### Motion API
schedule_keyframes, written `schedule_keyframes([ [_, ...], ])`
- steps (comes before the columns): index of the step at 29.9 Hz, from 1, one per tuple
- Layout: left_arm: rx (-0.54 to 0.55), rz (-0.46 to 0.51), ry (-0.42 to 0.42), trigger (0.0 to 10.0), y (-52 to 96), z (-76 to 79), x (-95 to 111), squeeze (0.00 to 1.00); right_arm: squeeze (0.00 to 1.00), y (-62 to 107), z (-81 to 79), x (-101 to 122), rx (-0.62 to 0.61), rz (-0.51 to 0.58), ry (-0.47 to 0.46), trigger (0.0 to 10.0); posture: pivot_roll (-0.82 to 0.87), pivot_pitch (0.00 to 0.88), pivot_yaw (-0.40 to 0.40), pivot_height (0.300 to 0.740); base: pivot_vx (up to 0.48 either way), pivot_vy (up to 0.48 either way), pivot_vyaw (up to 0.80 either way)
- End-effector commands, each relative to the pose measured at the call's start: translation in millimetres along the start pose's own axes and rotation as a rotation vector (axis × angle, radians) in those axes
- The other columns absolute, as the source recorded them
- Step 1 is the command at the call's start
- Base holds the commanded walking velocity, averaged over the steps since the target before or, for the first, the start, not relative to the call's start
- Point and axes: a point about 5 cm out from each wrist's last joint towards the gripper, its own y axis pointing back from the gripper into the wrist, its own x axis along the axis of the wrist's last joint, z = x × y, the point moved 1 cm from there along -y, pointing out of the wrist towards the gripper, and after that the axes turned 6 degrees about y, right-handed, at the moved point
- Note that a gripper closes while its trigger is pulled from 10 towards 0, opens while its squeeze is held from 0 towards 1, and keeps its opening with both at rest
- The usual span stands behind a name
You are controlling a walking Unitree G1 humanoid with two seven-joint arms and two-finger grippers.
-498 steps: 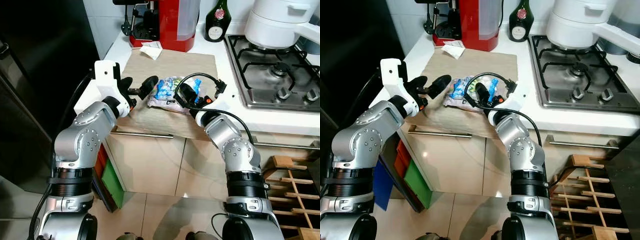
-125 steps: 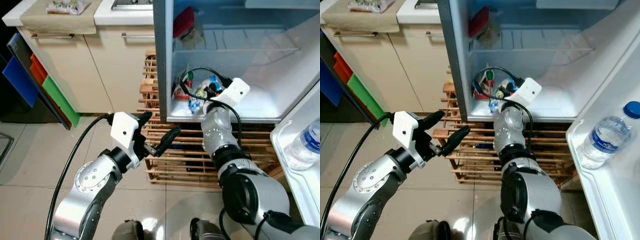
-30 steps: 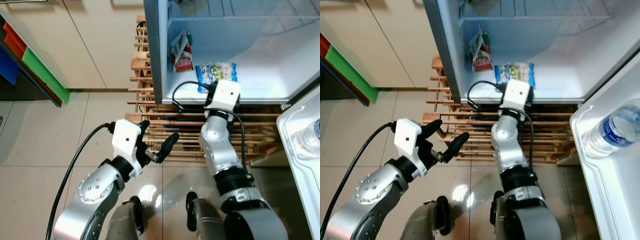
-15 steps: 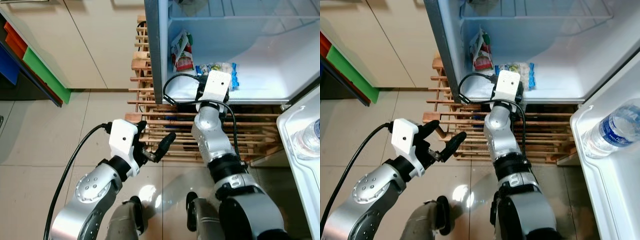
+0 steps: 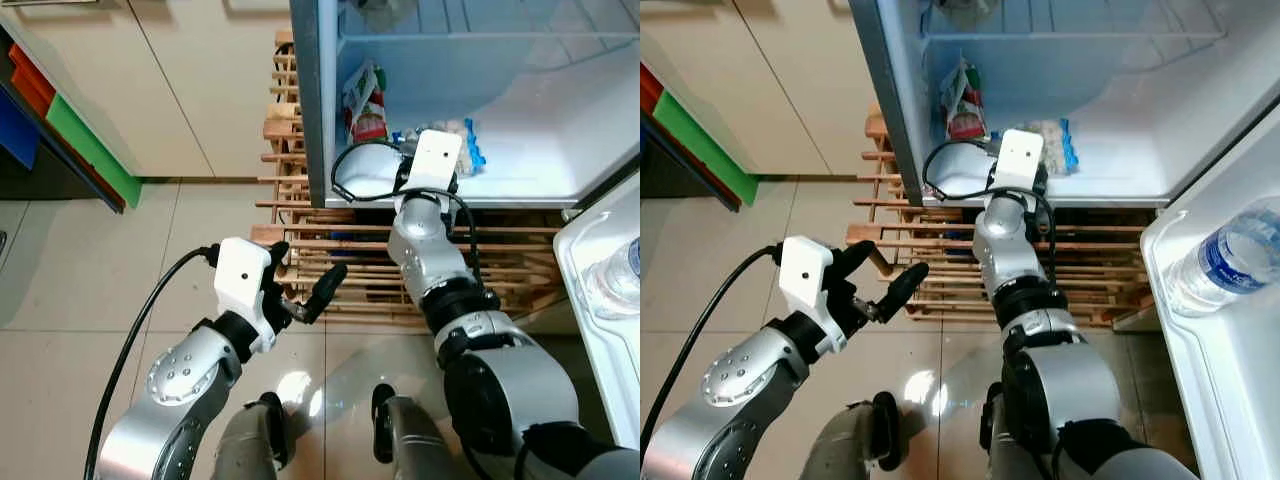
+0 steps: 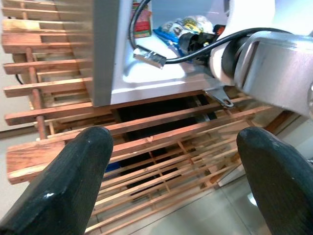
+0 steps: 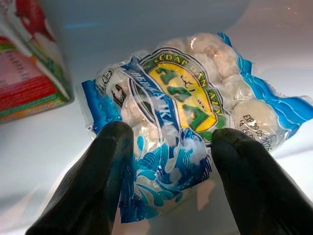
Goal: Restocking fridge
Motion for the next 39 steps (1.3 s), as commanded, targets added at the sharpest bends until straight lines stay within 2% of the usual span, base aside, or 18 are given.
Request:
schedule_keyframes([
  [1,0.024,-0.019,0.007,10.0,3.4,-3.5,-3.2,0.0,0.0,-0.3,2.9,-14.6,0.002,-0.076,-0.006,10.0,0.18,0.323,0.028,0.74,0.0,0.0,0.0],
  [6,0.031,-0.018,0.012,10.0,3.4,-4.5,-2.9,0.0,0.0,-3.5,7.2,-14.1,-0.006,-0.085,-0.001,10.0,0.19,0.322,0.028,0.74,0.0,0.0,0.0],
  [11,0.037,-0.022,0.012,10.0,4.3,-6.0,-3.0,0.0,0.0,-12.6,14.6,-1.7,-0.003,-0.07,0.017,10.0,0.19,0.319,0.028,0.74,0.0,0.0,0.0],
  [19,0.042,-0.019,0.01,10.0,4.2,-6.9,-2.4,0.0,0.0,-16.9,12.0,14.9,0.035,-0.031,0.023,10.0,0.2,0.313,0.022,0.74,0.0,0.0,0.0],
  [21,0.046,-0.019,0.008,10.0,4.4,-7.6,-2.4,0.0,0.0,-16.4,5.5,20.9,0.074,-0.021,0.007,10.0,0.2,0.315,0.019,0.74,0.0,0.0,0.0],
  [29,0.059,-0.014,0.003,10.0,3.1,-10.2,-1.3,0.0,0.0,-15.7,-1.3,27.5,0.124,0.001,0.015,10.0,0.2,0.317,0.014,0.74,0.0,0.0,0.0],
  [30,0.062,-0.012,0.001,10.0,2.7,-11.1,-1.1,0.0,0.0,-15.7,-3.0,33.4,0.133,0.02,-0.026,10.0,0.2,0.315,0.011,0.74,0.0,0.0,0.0],
  [35,0.065,-0.005,0.0,10.0,-1.2,-12.4,-0.9,0.0,0.0,-15.5,-4.8,47.0,0.137,0.083,-0.073,10.0,0.18,0.301,0.005,0.74,0.0,0.0,0.0],
  [36,0.056,0.008,-0.004,10.0,-6.1,-11.9,0.2,0.0,0.0,-13.8,-4.2,55.6,0.122,0.159,-0.086,10.0,0.15,0.274,-0.007,0.74,0.0,0.0,0.0],
  [38,0.052,0.011,-0.004,10.0,-7.9,-11.6,0.4,0.0,0.0,-13.3,-3.5,57.1,0.115,0.181,-0.084,10.0,0.15,0.274,-0.007,0.74,0.0,0.0,0.0],
  [39,0.044,0.018,-0.005,10.0,-12.2,-11.0,0.8,0.0,0.0,-12.2,-1.3,57.3,0.101,0.212,-0.082,10.0,0.12,0.246,-0.013,0.74,0.0,0.0,0.0],
])
